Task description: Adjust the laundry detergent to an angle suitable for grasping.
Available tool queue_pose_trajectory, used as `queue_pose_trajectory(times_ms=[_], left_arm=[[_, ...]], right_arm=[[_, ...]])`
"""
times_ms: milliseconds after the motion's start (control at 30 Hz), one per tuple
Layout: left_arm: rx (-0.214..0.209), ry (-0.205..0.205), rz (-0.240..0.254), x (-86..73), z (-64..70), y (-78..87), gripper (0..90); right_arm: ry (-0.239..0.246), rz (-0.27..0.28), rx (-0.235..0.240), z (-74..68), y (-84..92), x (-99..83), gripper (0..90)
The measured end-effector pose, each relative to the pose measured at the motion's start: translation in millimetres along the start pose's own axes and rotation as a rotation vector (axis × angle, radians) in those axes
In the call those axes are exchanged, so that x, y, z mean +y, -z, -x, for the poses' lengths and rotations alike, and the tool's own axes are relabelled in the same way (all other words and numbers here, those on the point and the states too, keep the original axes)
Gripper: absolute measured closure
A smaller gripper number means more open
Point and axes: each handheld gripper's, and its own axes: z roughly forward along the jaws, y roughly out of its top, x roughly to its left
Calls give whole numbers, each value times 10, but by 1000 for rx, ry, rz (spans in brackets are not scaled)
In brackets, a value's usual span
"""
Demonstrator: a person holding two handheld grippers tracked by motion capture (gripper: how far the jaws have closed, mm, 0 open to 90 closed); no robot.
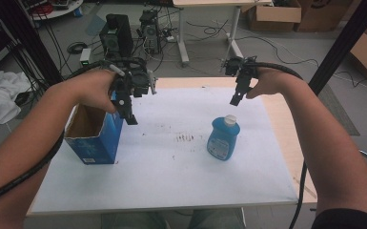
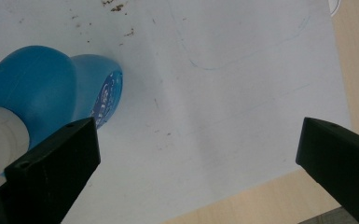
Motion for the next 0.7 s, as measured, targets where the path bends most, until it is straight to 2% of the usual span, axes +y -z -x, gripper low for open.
queue_pose_trajectory(times_ms=[100, 200, 333, 567, 700], left_arm=[[0, 2, -1, 9, 0, -17, 1], [-5, -3, 4, 10, -1, -34, 1], [-9, 5, 0, -11, 26, -55, 1], [-13, 23, 4, -44, 71, -90, 1], [-14, 9, 6, -39, 59, -80, 1]], right_arm=[[2, -9, 1, 3, -6, 0, 0], [-2, 5, 8, 6, -24, -7, 0], [-4, -12, 4, -6, -46, -6, 0], [2, -1, 3, -4, -36, 4, 0], [-3, 3, 2, 15, -43, 4, 0]])
